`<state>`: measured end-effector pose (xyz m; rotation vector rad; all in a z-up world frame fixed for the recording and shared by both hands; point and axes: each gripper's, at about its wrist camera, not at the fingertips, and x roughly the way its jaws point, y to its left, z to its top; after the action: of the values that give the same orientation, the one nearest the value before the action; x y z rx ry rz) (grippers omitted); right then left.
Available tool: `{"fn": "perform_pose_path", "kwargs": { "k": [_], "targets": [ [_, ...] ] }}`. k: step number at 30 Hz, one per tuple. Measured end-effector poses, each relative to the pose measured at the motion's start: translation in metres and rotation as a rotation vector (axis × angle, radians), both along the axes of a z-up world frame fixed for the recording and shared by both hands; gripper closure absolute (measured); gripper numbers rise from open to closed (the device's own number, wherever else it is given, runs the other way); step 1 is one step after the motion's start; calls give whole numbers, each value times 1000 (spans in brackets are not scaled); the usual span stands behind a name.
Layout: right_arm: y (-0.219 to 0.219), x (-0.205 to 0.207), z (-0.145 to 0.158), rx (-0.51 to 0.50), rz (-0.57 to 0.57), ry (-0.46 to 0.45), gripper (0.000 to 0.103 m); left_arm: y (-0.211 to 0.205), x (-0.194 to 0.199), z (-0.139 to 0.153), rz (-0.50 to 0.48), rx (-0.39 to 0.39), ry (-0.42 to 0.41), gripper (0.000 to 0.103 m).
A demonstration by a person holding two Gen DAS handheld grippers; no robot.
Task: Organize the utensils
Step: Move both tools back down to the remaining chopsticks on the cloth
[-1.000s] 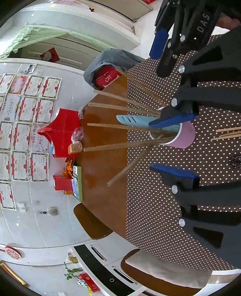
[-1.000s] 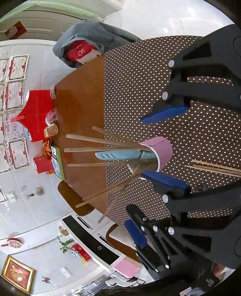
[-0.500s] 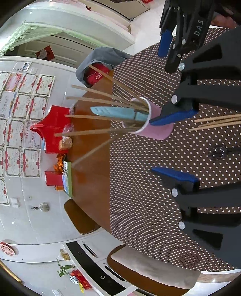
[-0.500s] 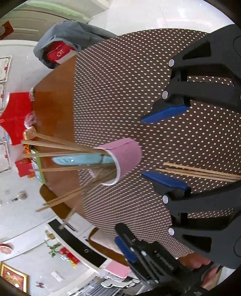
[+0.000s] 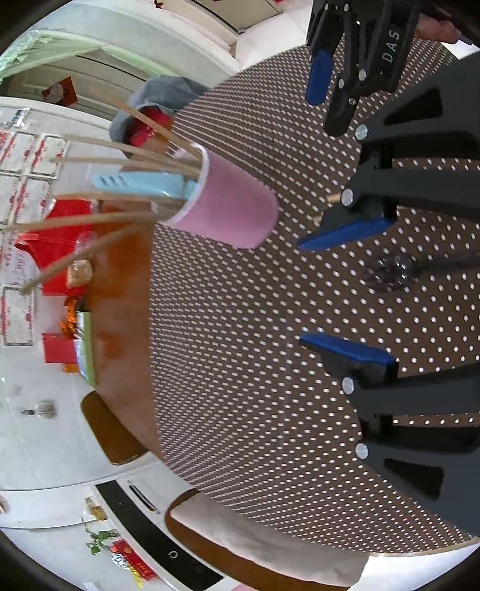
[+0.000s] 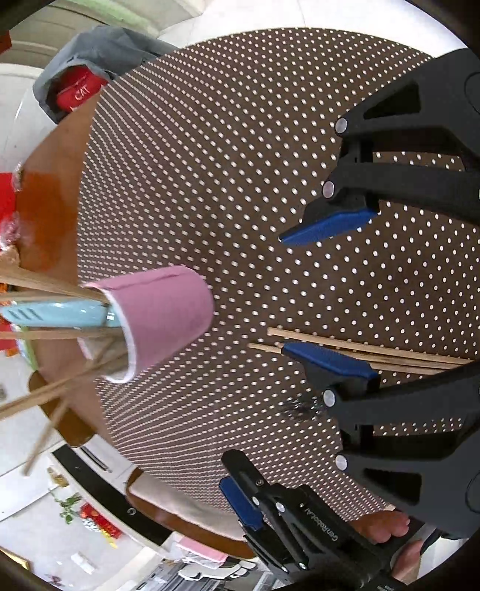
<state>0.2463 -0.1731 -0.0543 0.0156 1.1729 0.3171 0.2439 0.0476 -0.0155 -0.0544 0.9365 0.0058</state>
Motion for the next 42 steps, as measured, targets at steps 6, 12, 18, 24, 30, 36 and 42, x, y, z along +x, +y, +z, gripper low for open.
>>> {"fn": "perform_pose_path", "kwargs": {
  "k": [6, 12, 18, 24, 30, 36, 42],
  "targets": [
    [18, 1, -24, -40, 31, 48, 49, 11, -5, -23, 7, 2, 51, 54],
    [35, 8, -37, -90, 42, 60, 49, 20, -8, -34, 18, -4, 76, 52],
    [51, 20, -52, -128, 21, 71, 52, 22, -10, -43, 23, -21, 96, 51],
    [74, 24, -60, -196, 71, -1, 93, 20, -10, -51, 9, -35, 108, 50],
    [53, 39, -63, -18, 28, 99, 97, 14, -8, -52, -5, -50, 115, 50],
    [21, 50, -70, 96, -26, 121, 97, -8, -3, -44, -51, -41, 119, 50],
    [-5, 53, -73, 166, -61, 87, 97, -36, 14, -46, -90, -37, 197, 50]
  ]
}}
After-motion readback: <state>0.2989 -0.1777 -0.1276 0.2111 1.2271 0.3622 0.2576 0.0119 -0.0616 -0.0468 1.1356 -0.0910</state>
